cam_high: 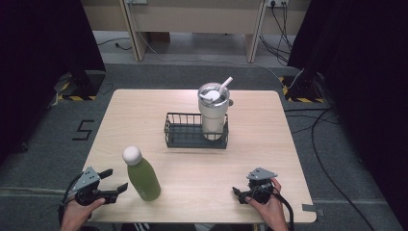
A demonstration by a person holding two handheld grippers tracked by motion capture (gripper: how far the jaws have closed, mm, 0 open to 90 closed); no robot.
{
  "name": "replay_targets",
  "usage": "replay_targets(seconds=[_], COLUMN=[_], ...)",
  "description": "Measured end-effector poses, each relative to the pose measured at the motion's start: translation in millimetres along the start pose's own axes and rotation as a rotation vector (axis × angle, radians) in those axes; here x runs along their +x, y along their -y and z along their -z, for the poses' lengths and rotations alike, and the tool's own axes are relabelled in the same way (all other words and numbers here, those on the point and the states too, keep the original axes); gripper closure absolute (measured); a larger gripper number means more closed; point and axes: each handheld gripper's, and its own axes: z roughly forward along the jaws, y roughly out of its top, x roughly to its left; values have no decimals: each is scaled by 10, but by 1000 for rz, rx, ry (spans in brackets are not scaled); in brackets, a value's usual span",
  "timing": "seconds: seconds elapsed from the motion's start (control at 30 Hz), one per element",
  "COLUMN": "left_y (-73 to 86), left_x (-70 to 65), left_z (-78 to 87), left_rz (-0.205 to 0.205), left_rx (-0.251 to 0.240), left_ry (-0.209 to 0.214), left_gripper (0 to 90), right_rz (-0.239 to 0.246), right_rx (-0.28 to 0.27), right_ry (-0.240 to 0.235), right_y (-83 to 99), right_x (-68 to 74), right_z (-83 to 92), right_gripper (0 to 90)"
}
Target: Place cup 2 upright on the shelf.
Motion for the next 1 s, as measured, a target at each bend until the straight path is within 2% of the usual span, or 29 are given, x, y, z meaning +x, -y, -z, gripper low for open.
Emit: replay_targets(seconds=[0.43,1.0], left_y=[28,52], left_x=[-118,-340], left_z=[141,282], left_rz=[-19,-50], left_rx=[-32,-69], left_ry=[11,73], left_gripper=[150,150], right_rz=[0,-1], right_rx=[0,2], right_ry=[0,1], right_y=[0,-2], right_x=[-1,-2], right_z=[-1,-2], right_gripper=[95,90])
